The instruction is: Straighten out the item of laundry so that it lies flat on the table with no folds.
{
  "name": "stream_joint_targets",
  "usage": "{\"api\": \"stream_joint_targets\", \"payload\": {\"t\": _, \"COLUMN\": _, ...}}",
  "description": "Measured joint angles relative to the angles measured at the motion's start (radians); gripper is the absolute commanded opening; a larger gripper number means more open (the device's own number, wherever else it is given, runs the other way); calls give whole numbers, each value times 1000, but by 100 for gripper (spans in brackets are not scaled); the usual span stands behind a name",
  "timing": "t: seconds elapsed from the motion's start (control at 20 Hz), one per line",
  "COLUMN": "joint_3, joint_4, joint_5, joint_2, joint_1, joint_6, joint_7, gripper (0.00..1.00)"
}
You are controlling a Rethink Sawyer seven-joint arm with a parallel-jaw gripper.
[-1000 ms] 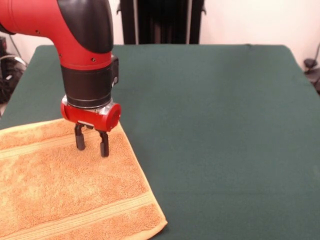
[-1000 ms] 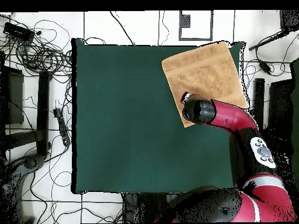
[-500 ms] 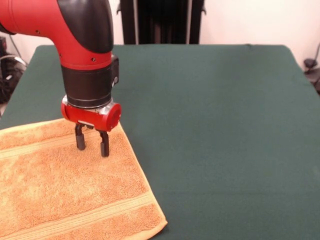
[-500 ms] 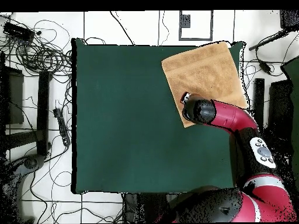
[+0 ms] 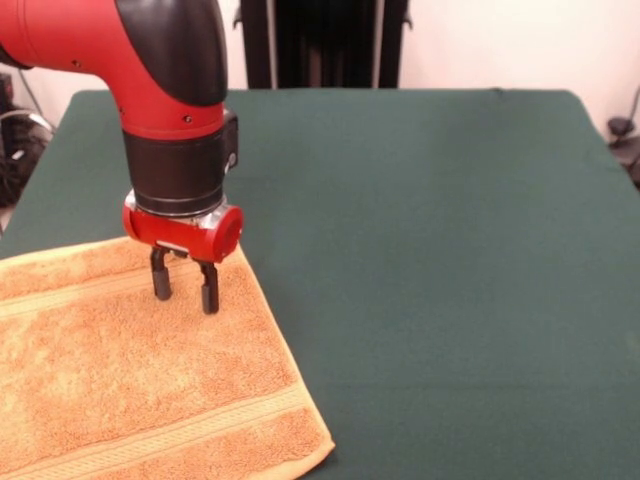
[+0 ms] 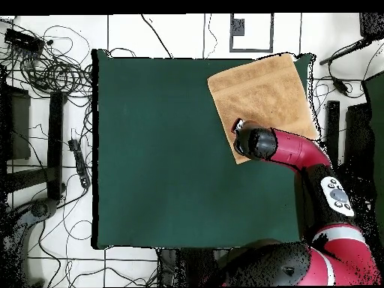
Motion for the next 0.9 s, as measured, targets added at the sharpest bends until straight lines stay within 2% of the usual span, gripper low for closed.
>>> {"api": "stream_joint_targets", "payload": {"t": 0.4, "joint_3": 0, "joint_4": 19, "joint_5": -1, "joint_2": -5, "joint_1": 2, "joint_6": -31, "joint_7": 0, "gripper": 100}}
{"api": "stream_joint_targets", "payload": {"t": 0.9, "joint_3": -12, "joint_4": 33, "joint_5": -43, "joint_2": -5, "joint_1": 15, "joint_6": -92, "joint_7": 0, "gripper": 100}}
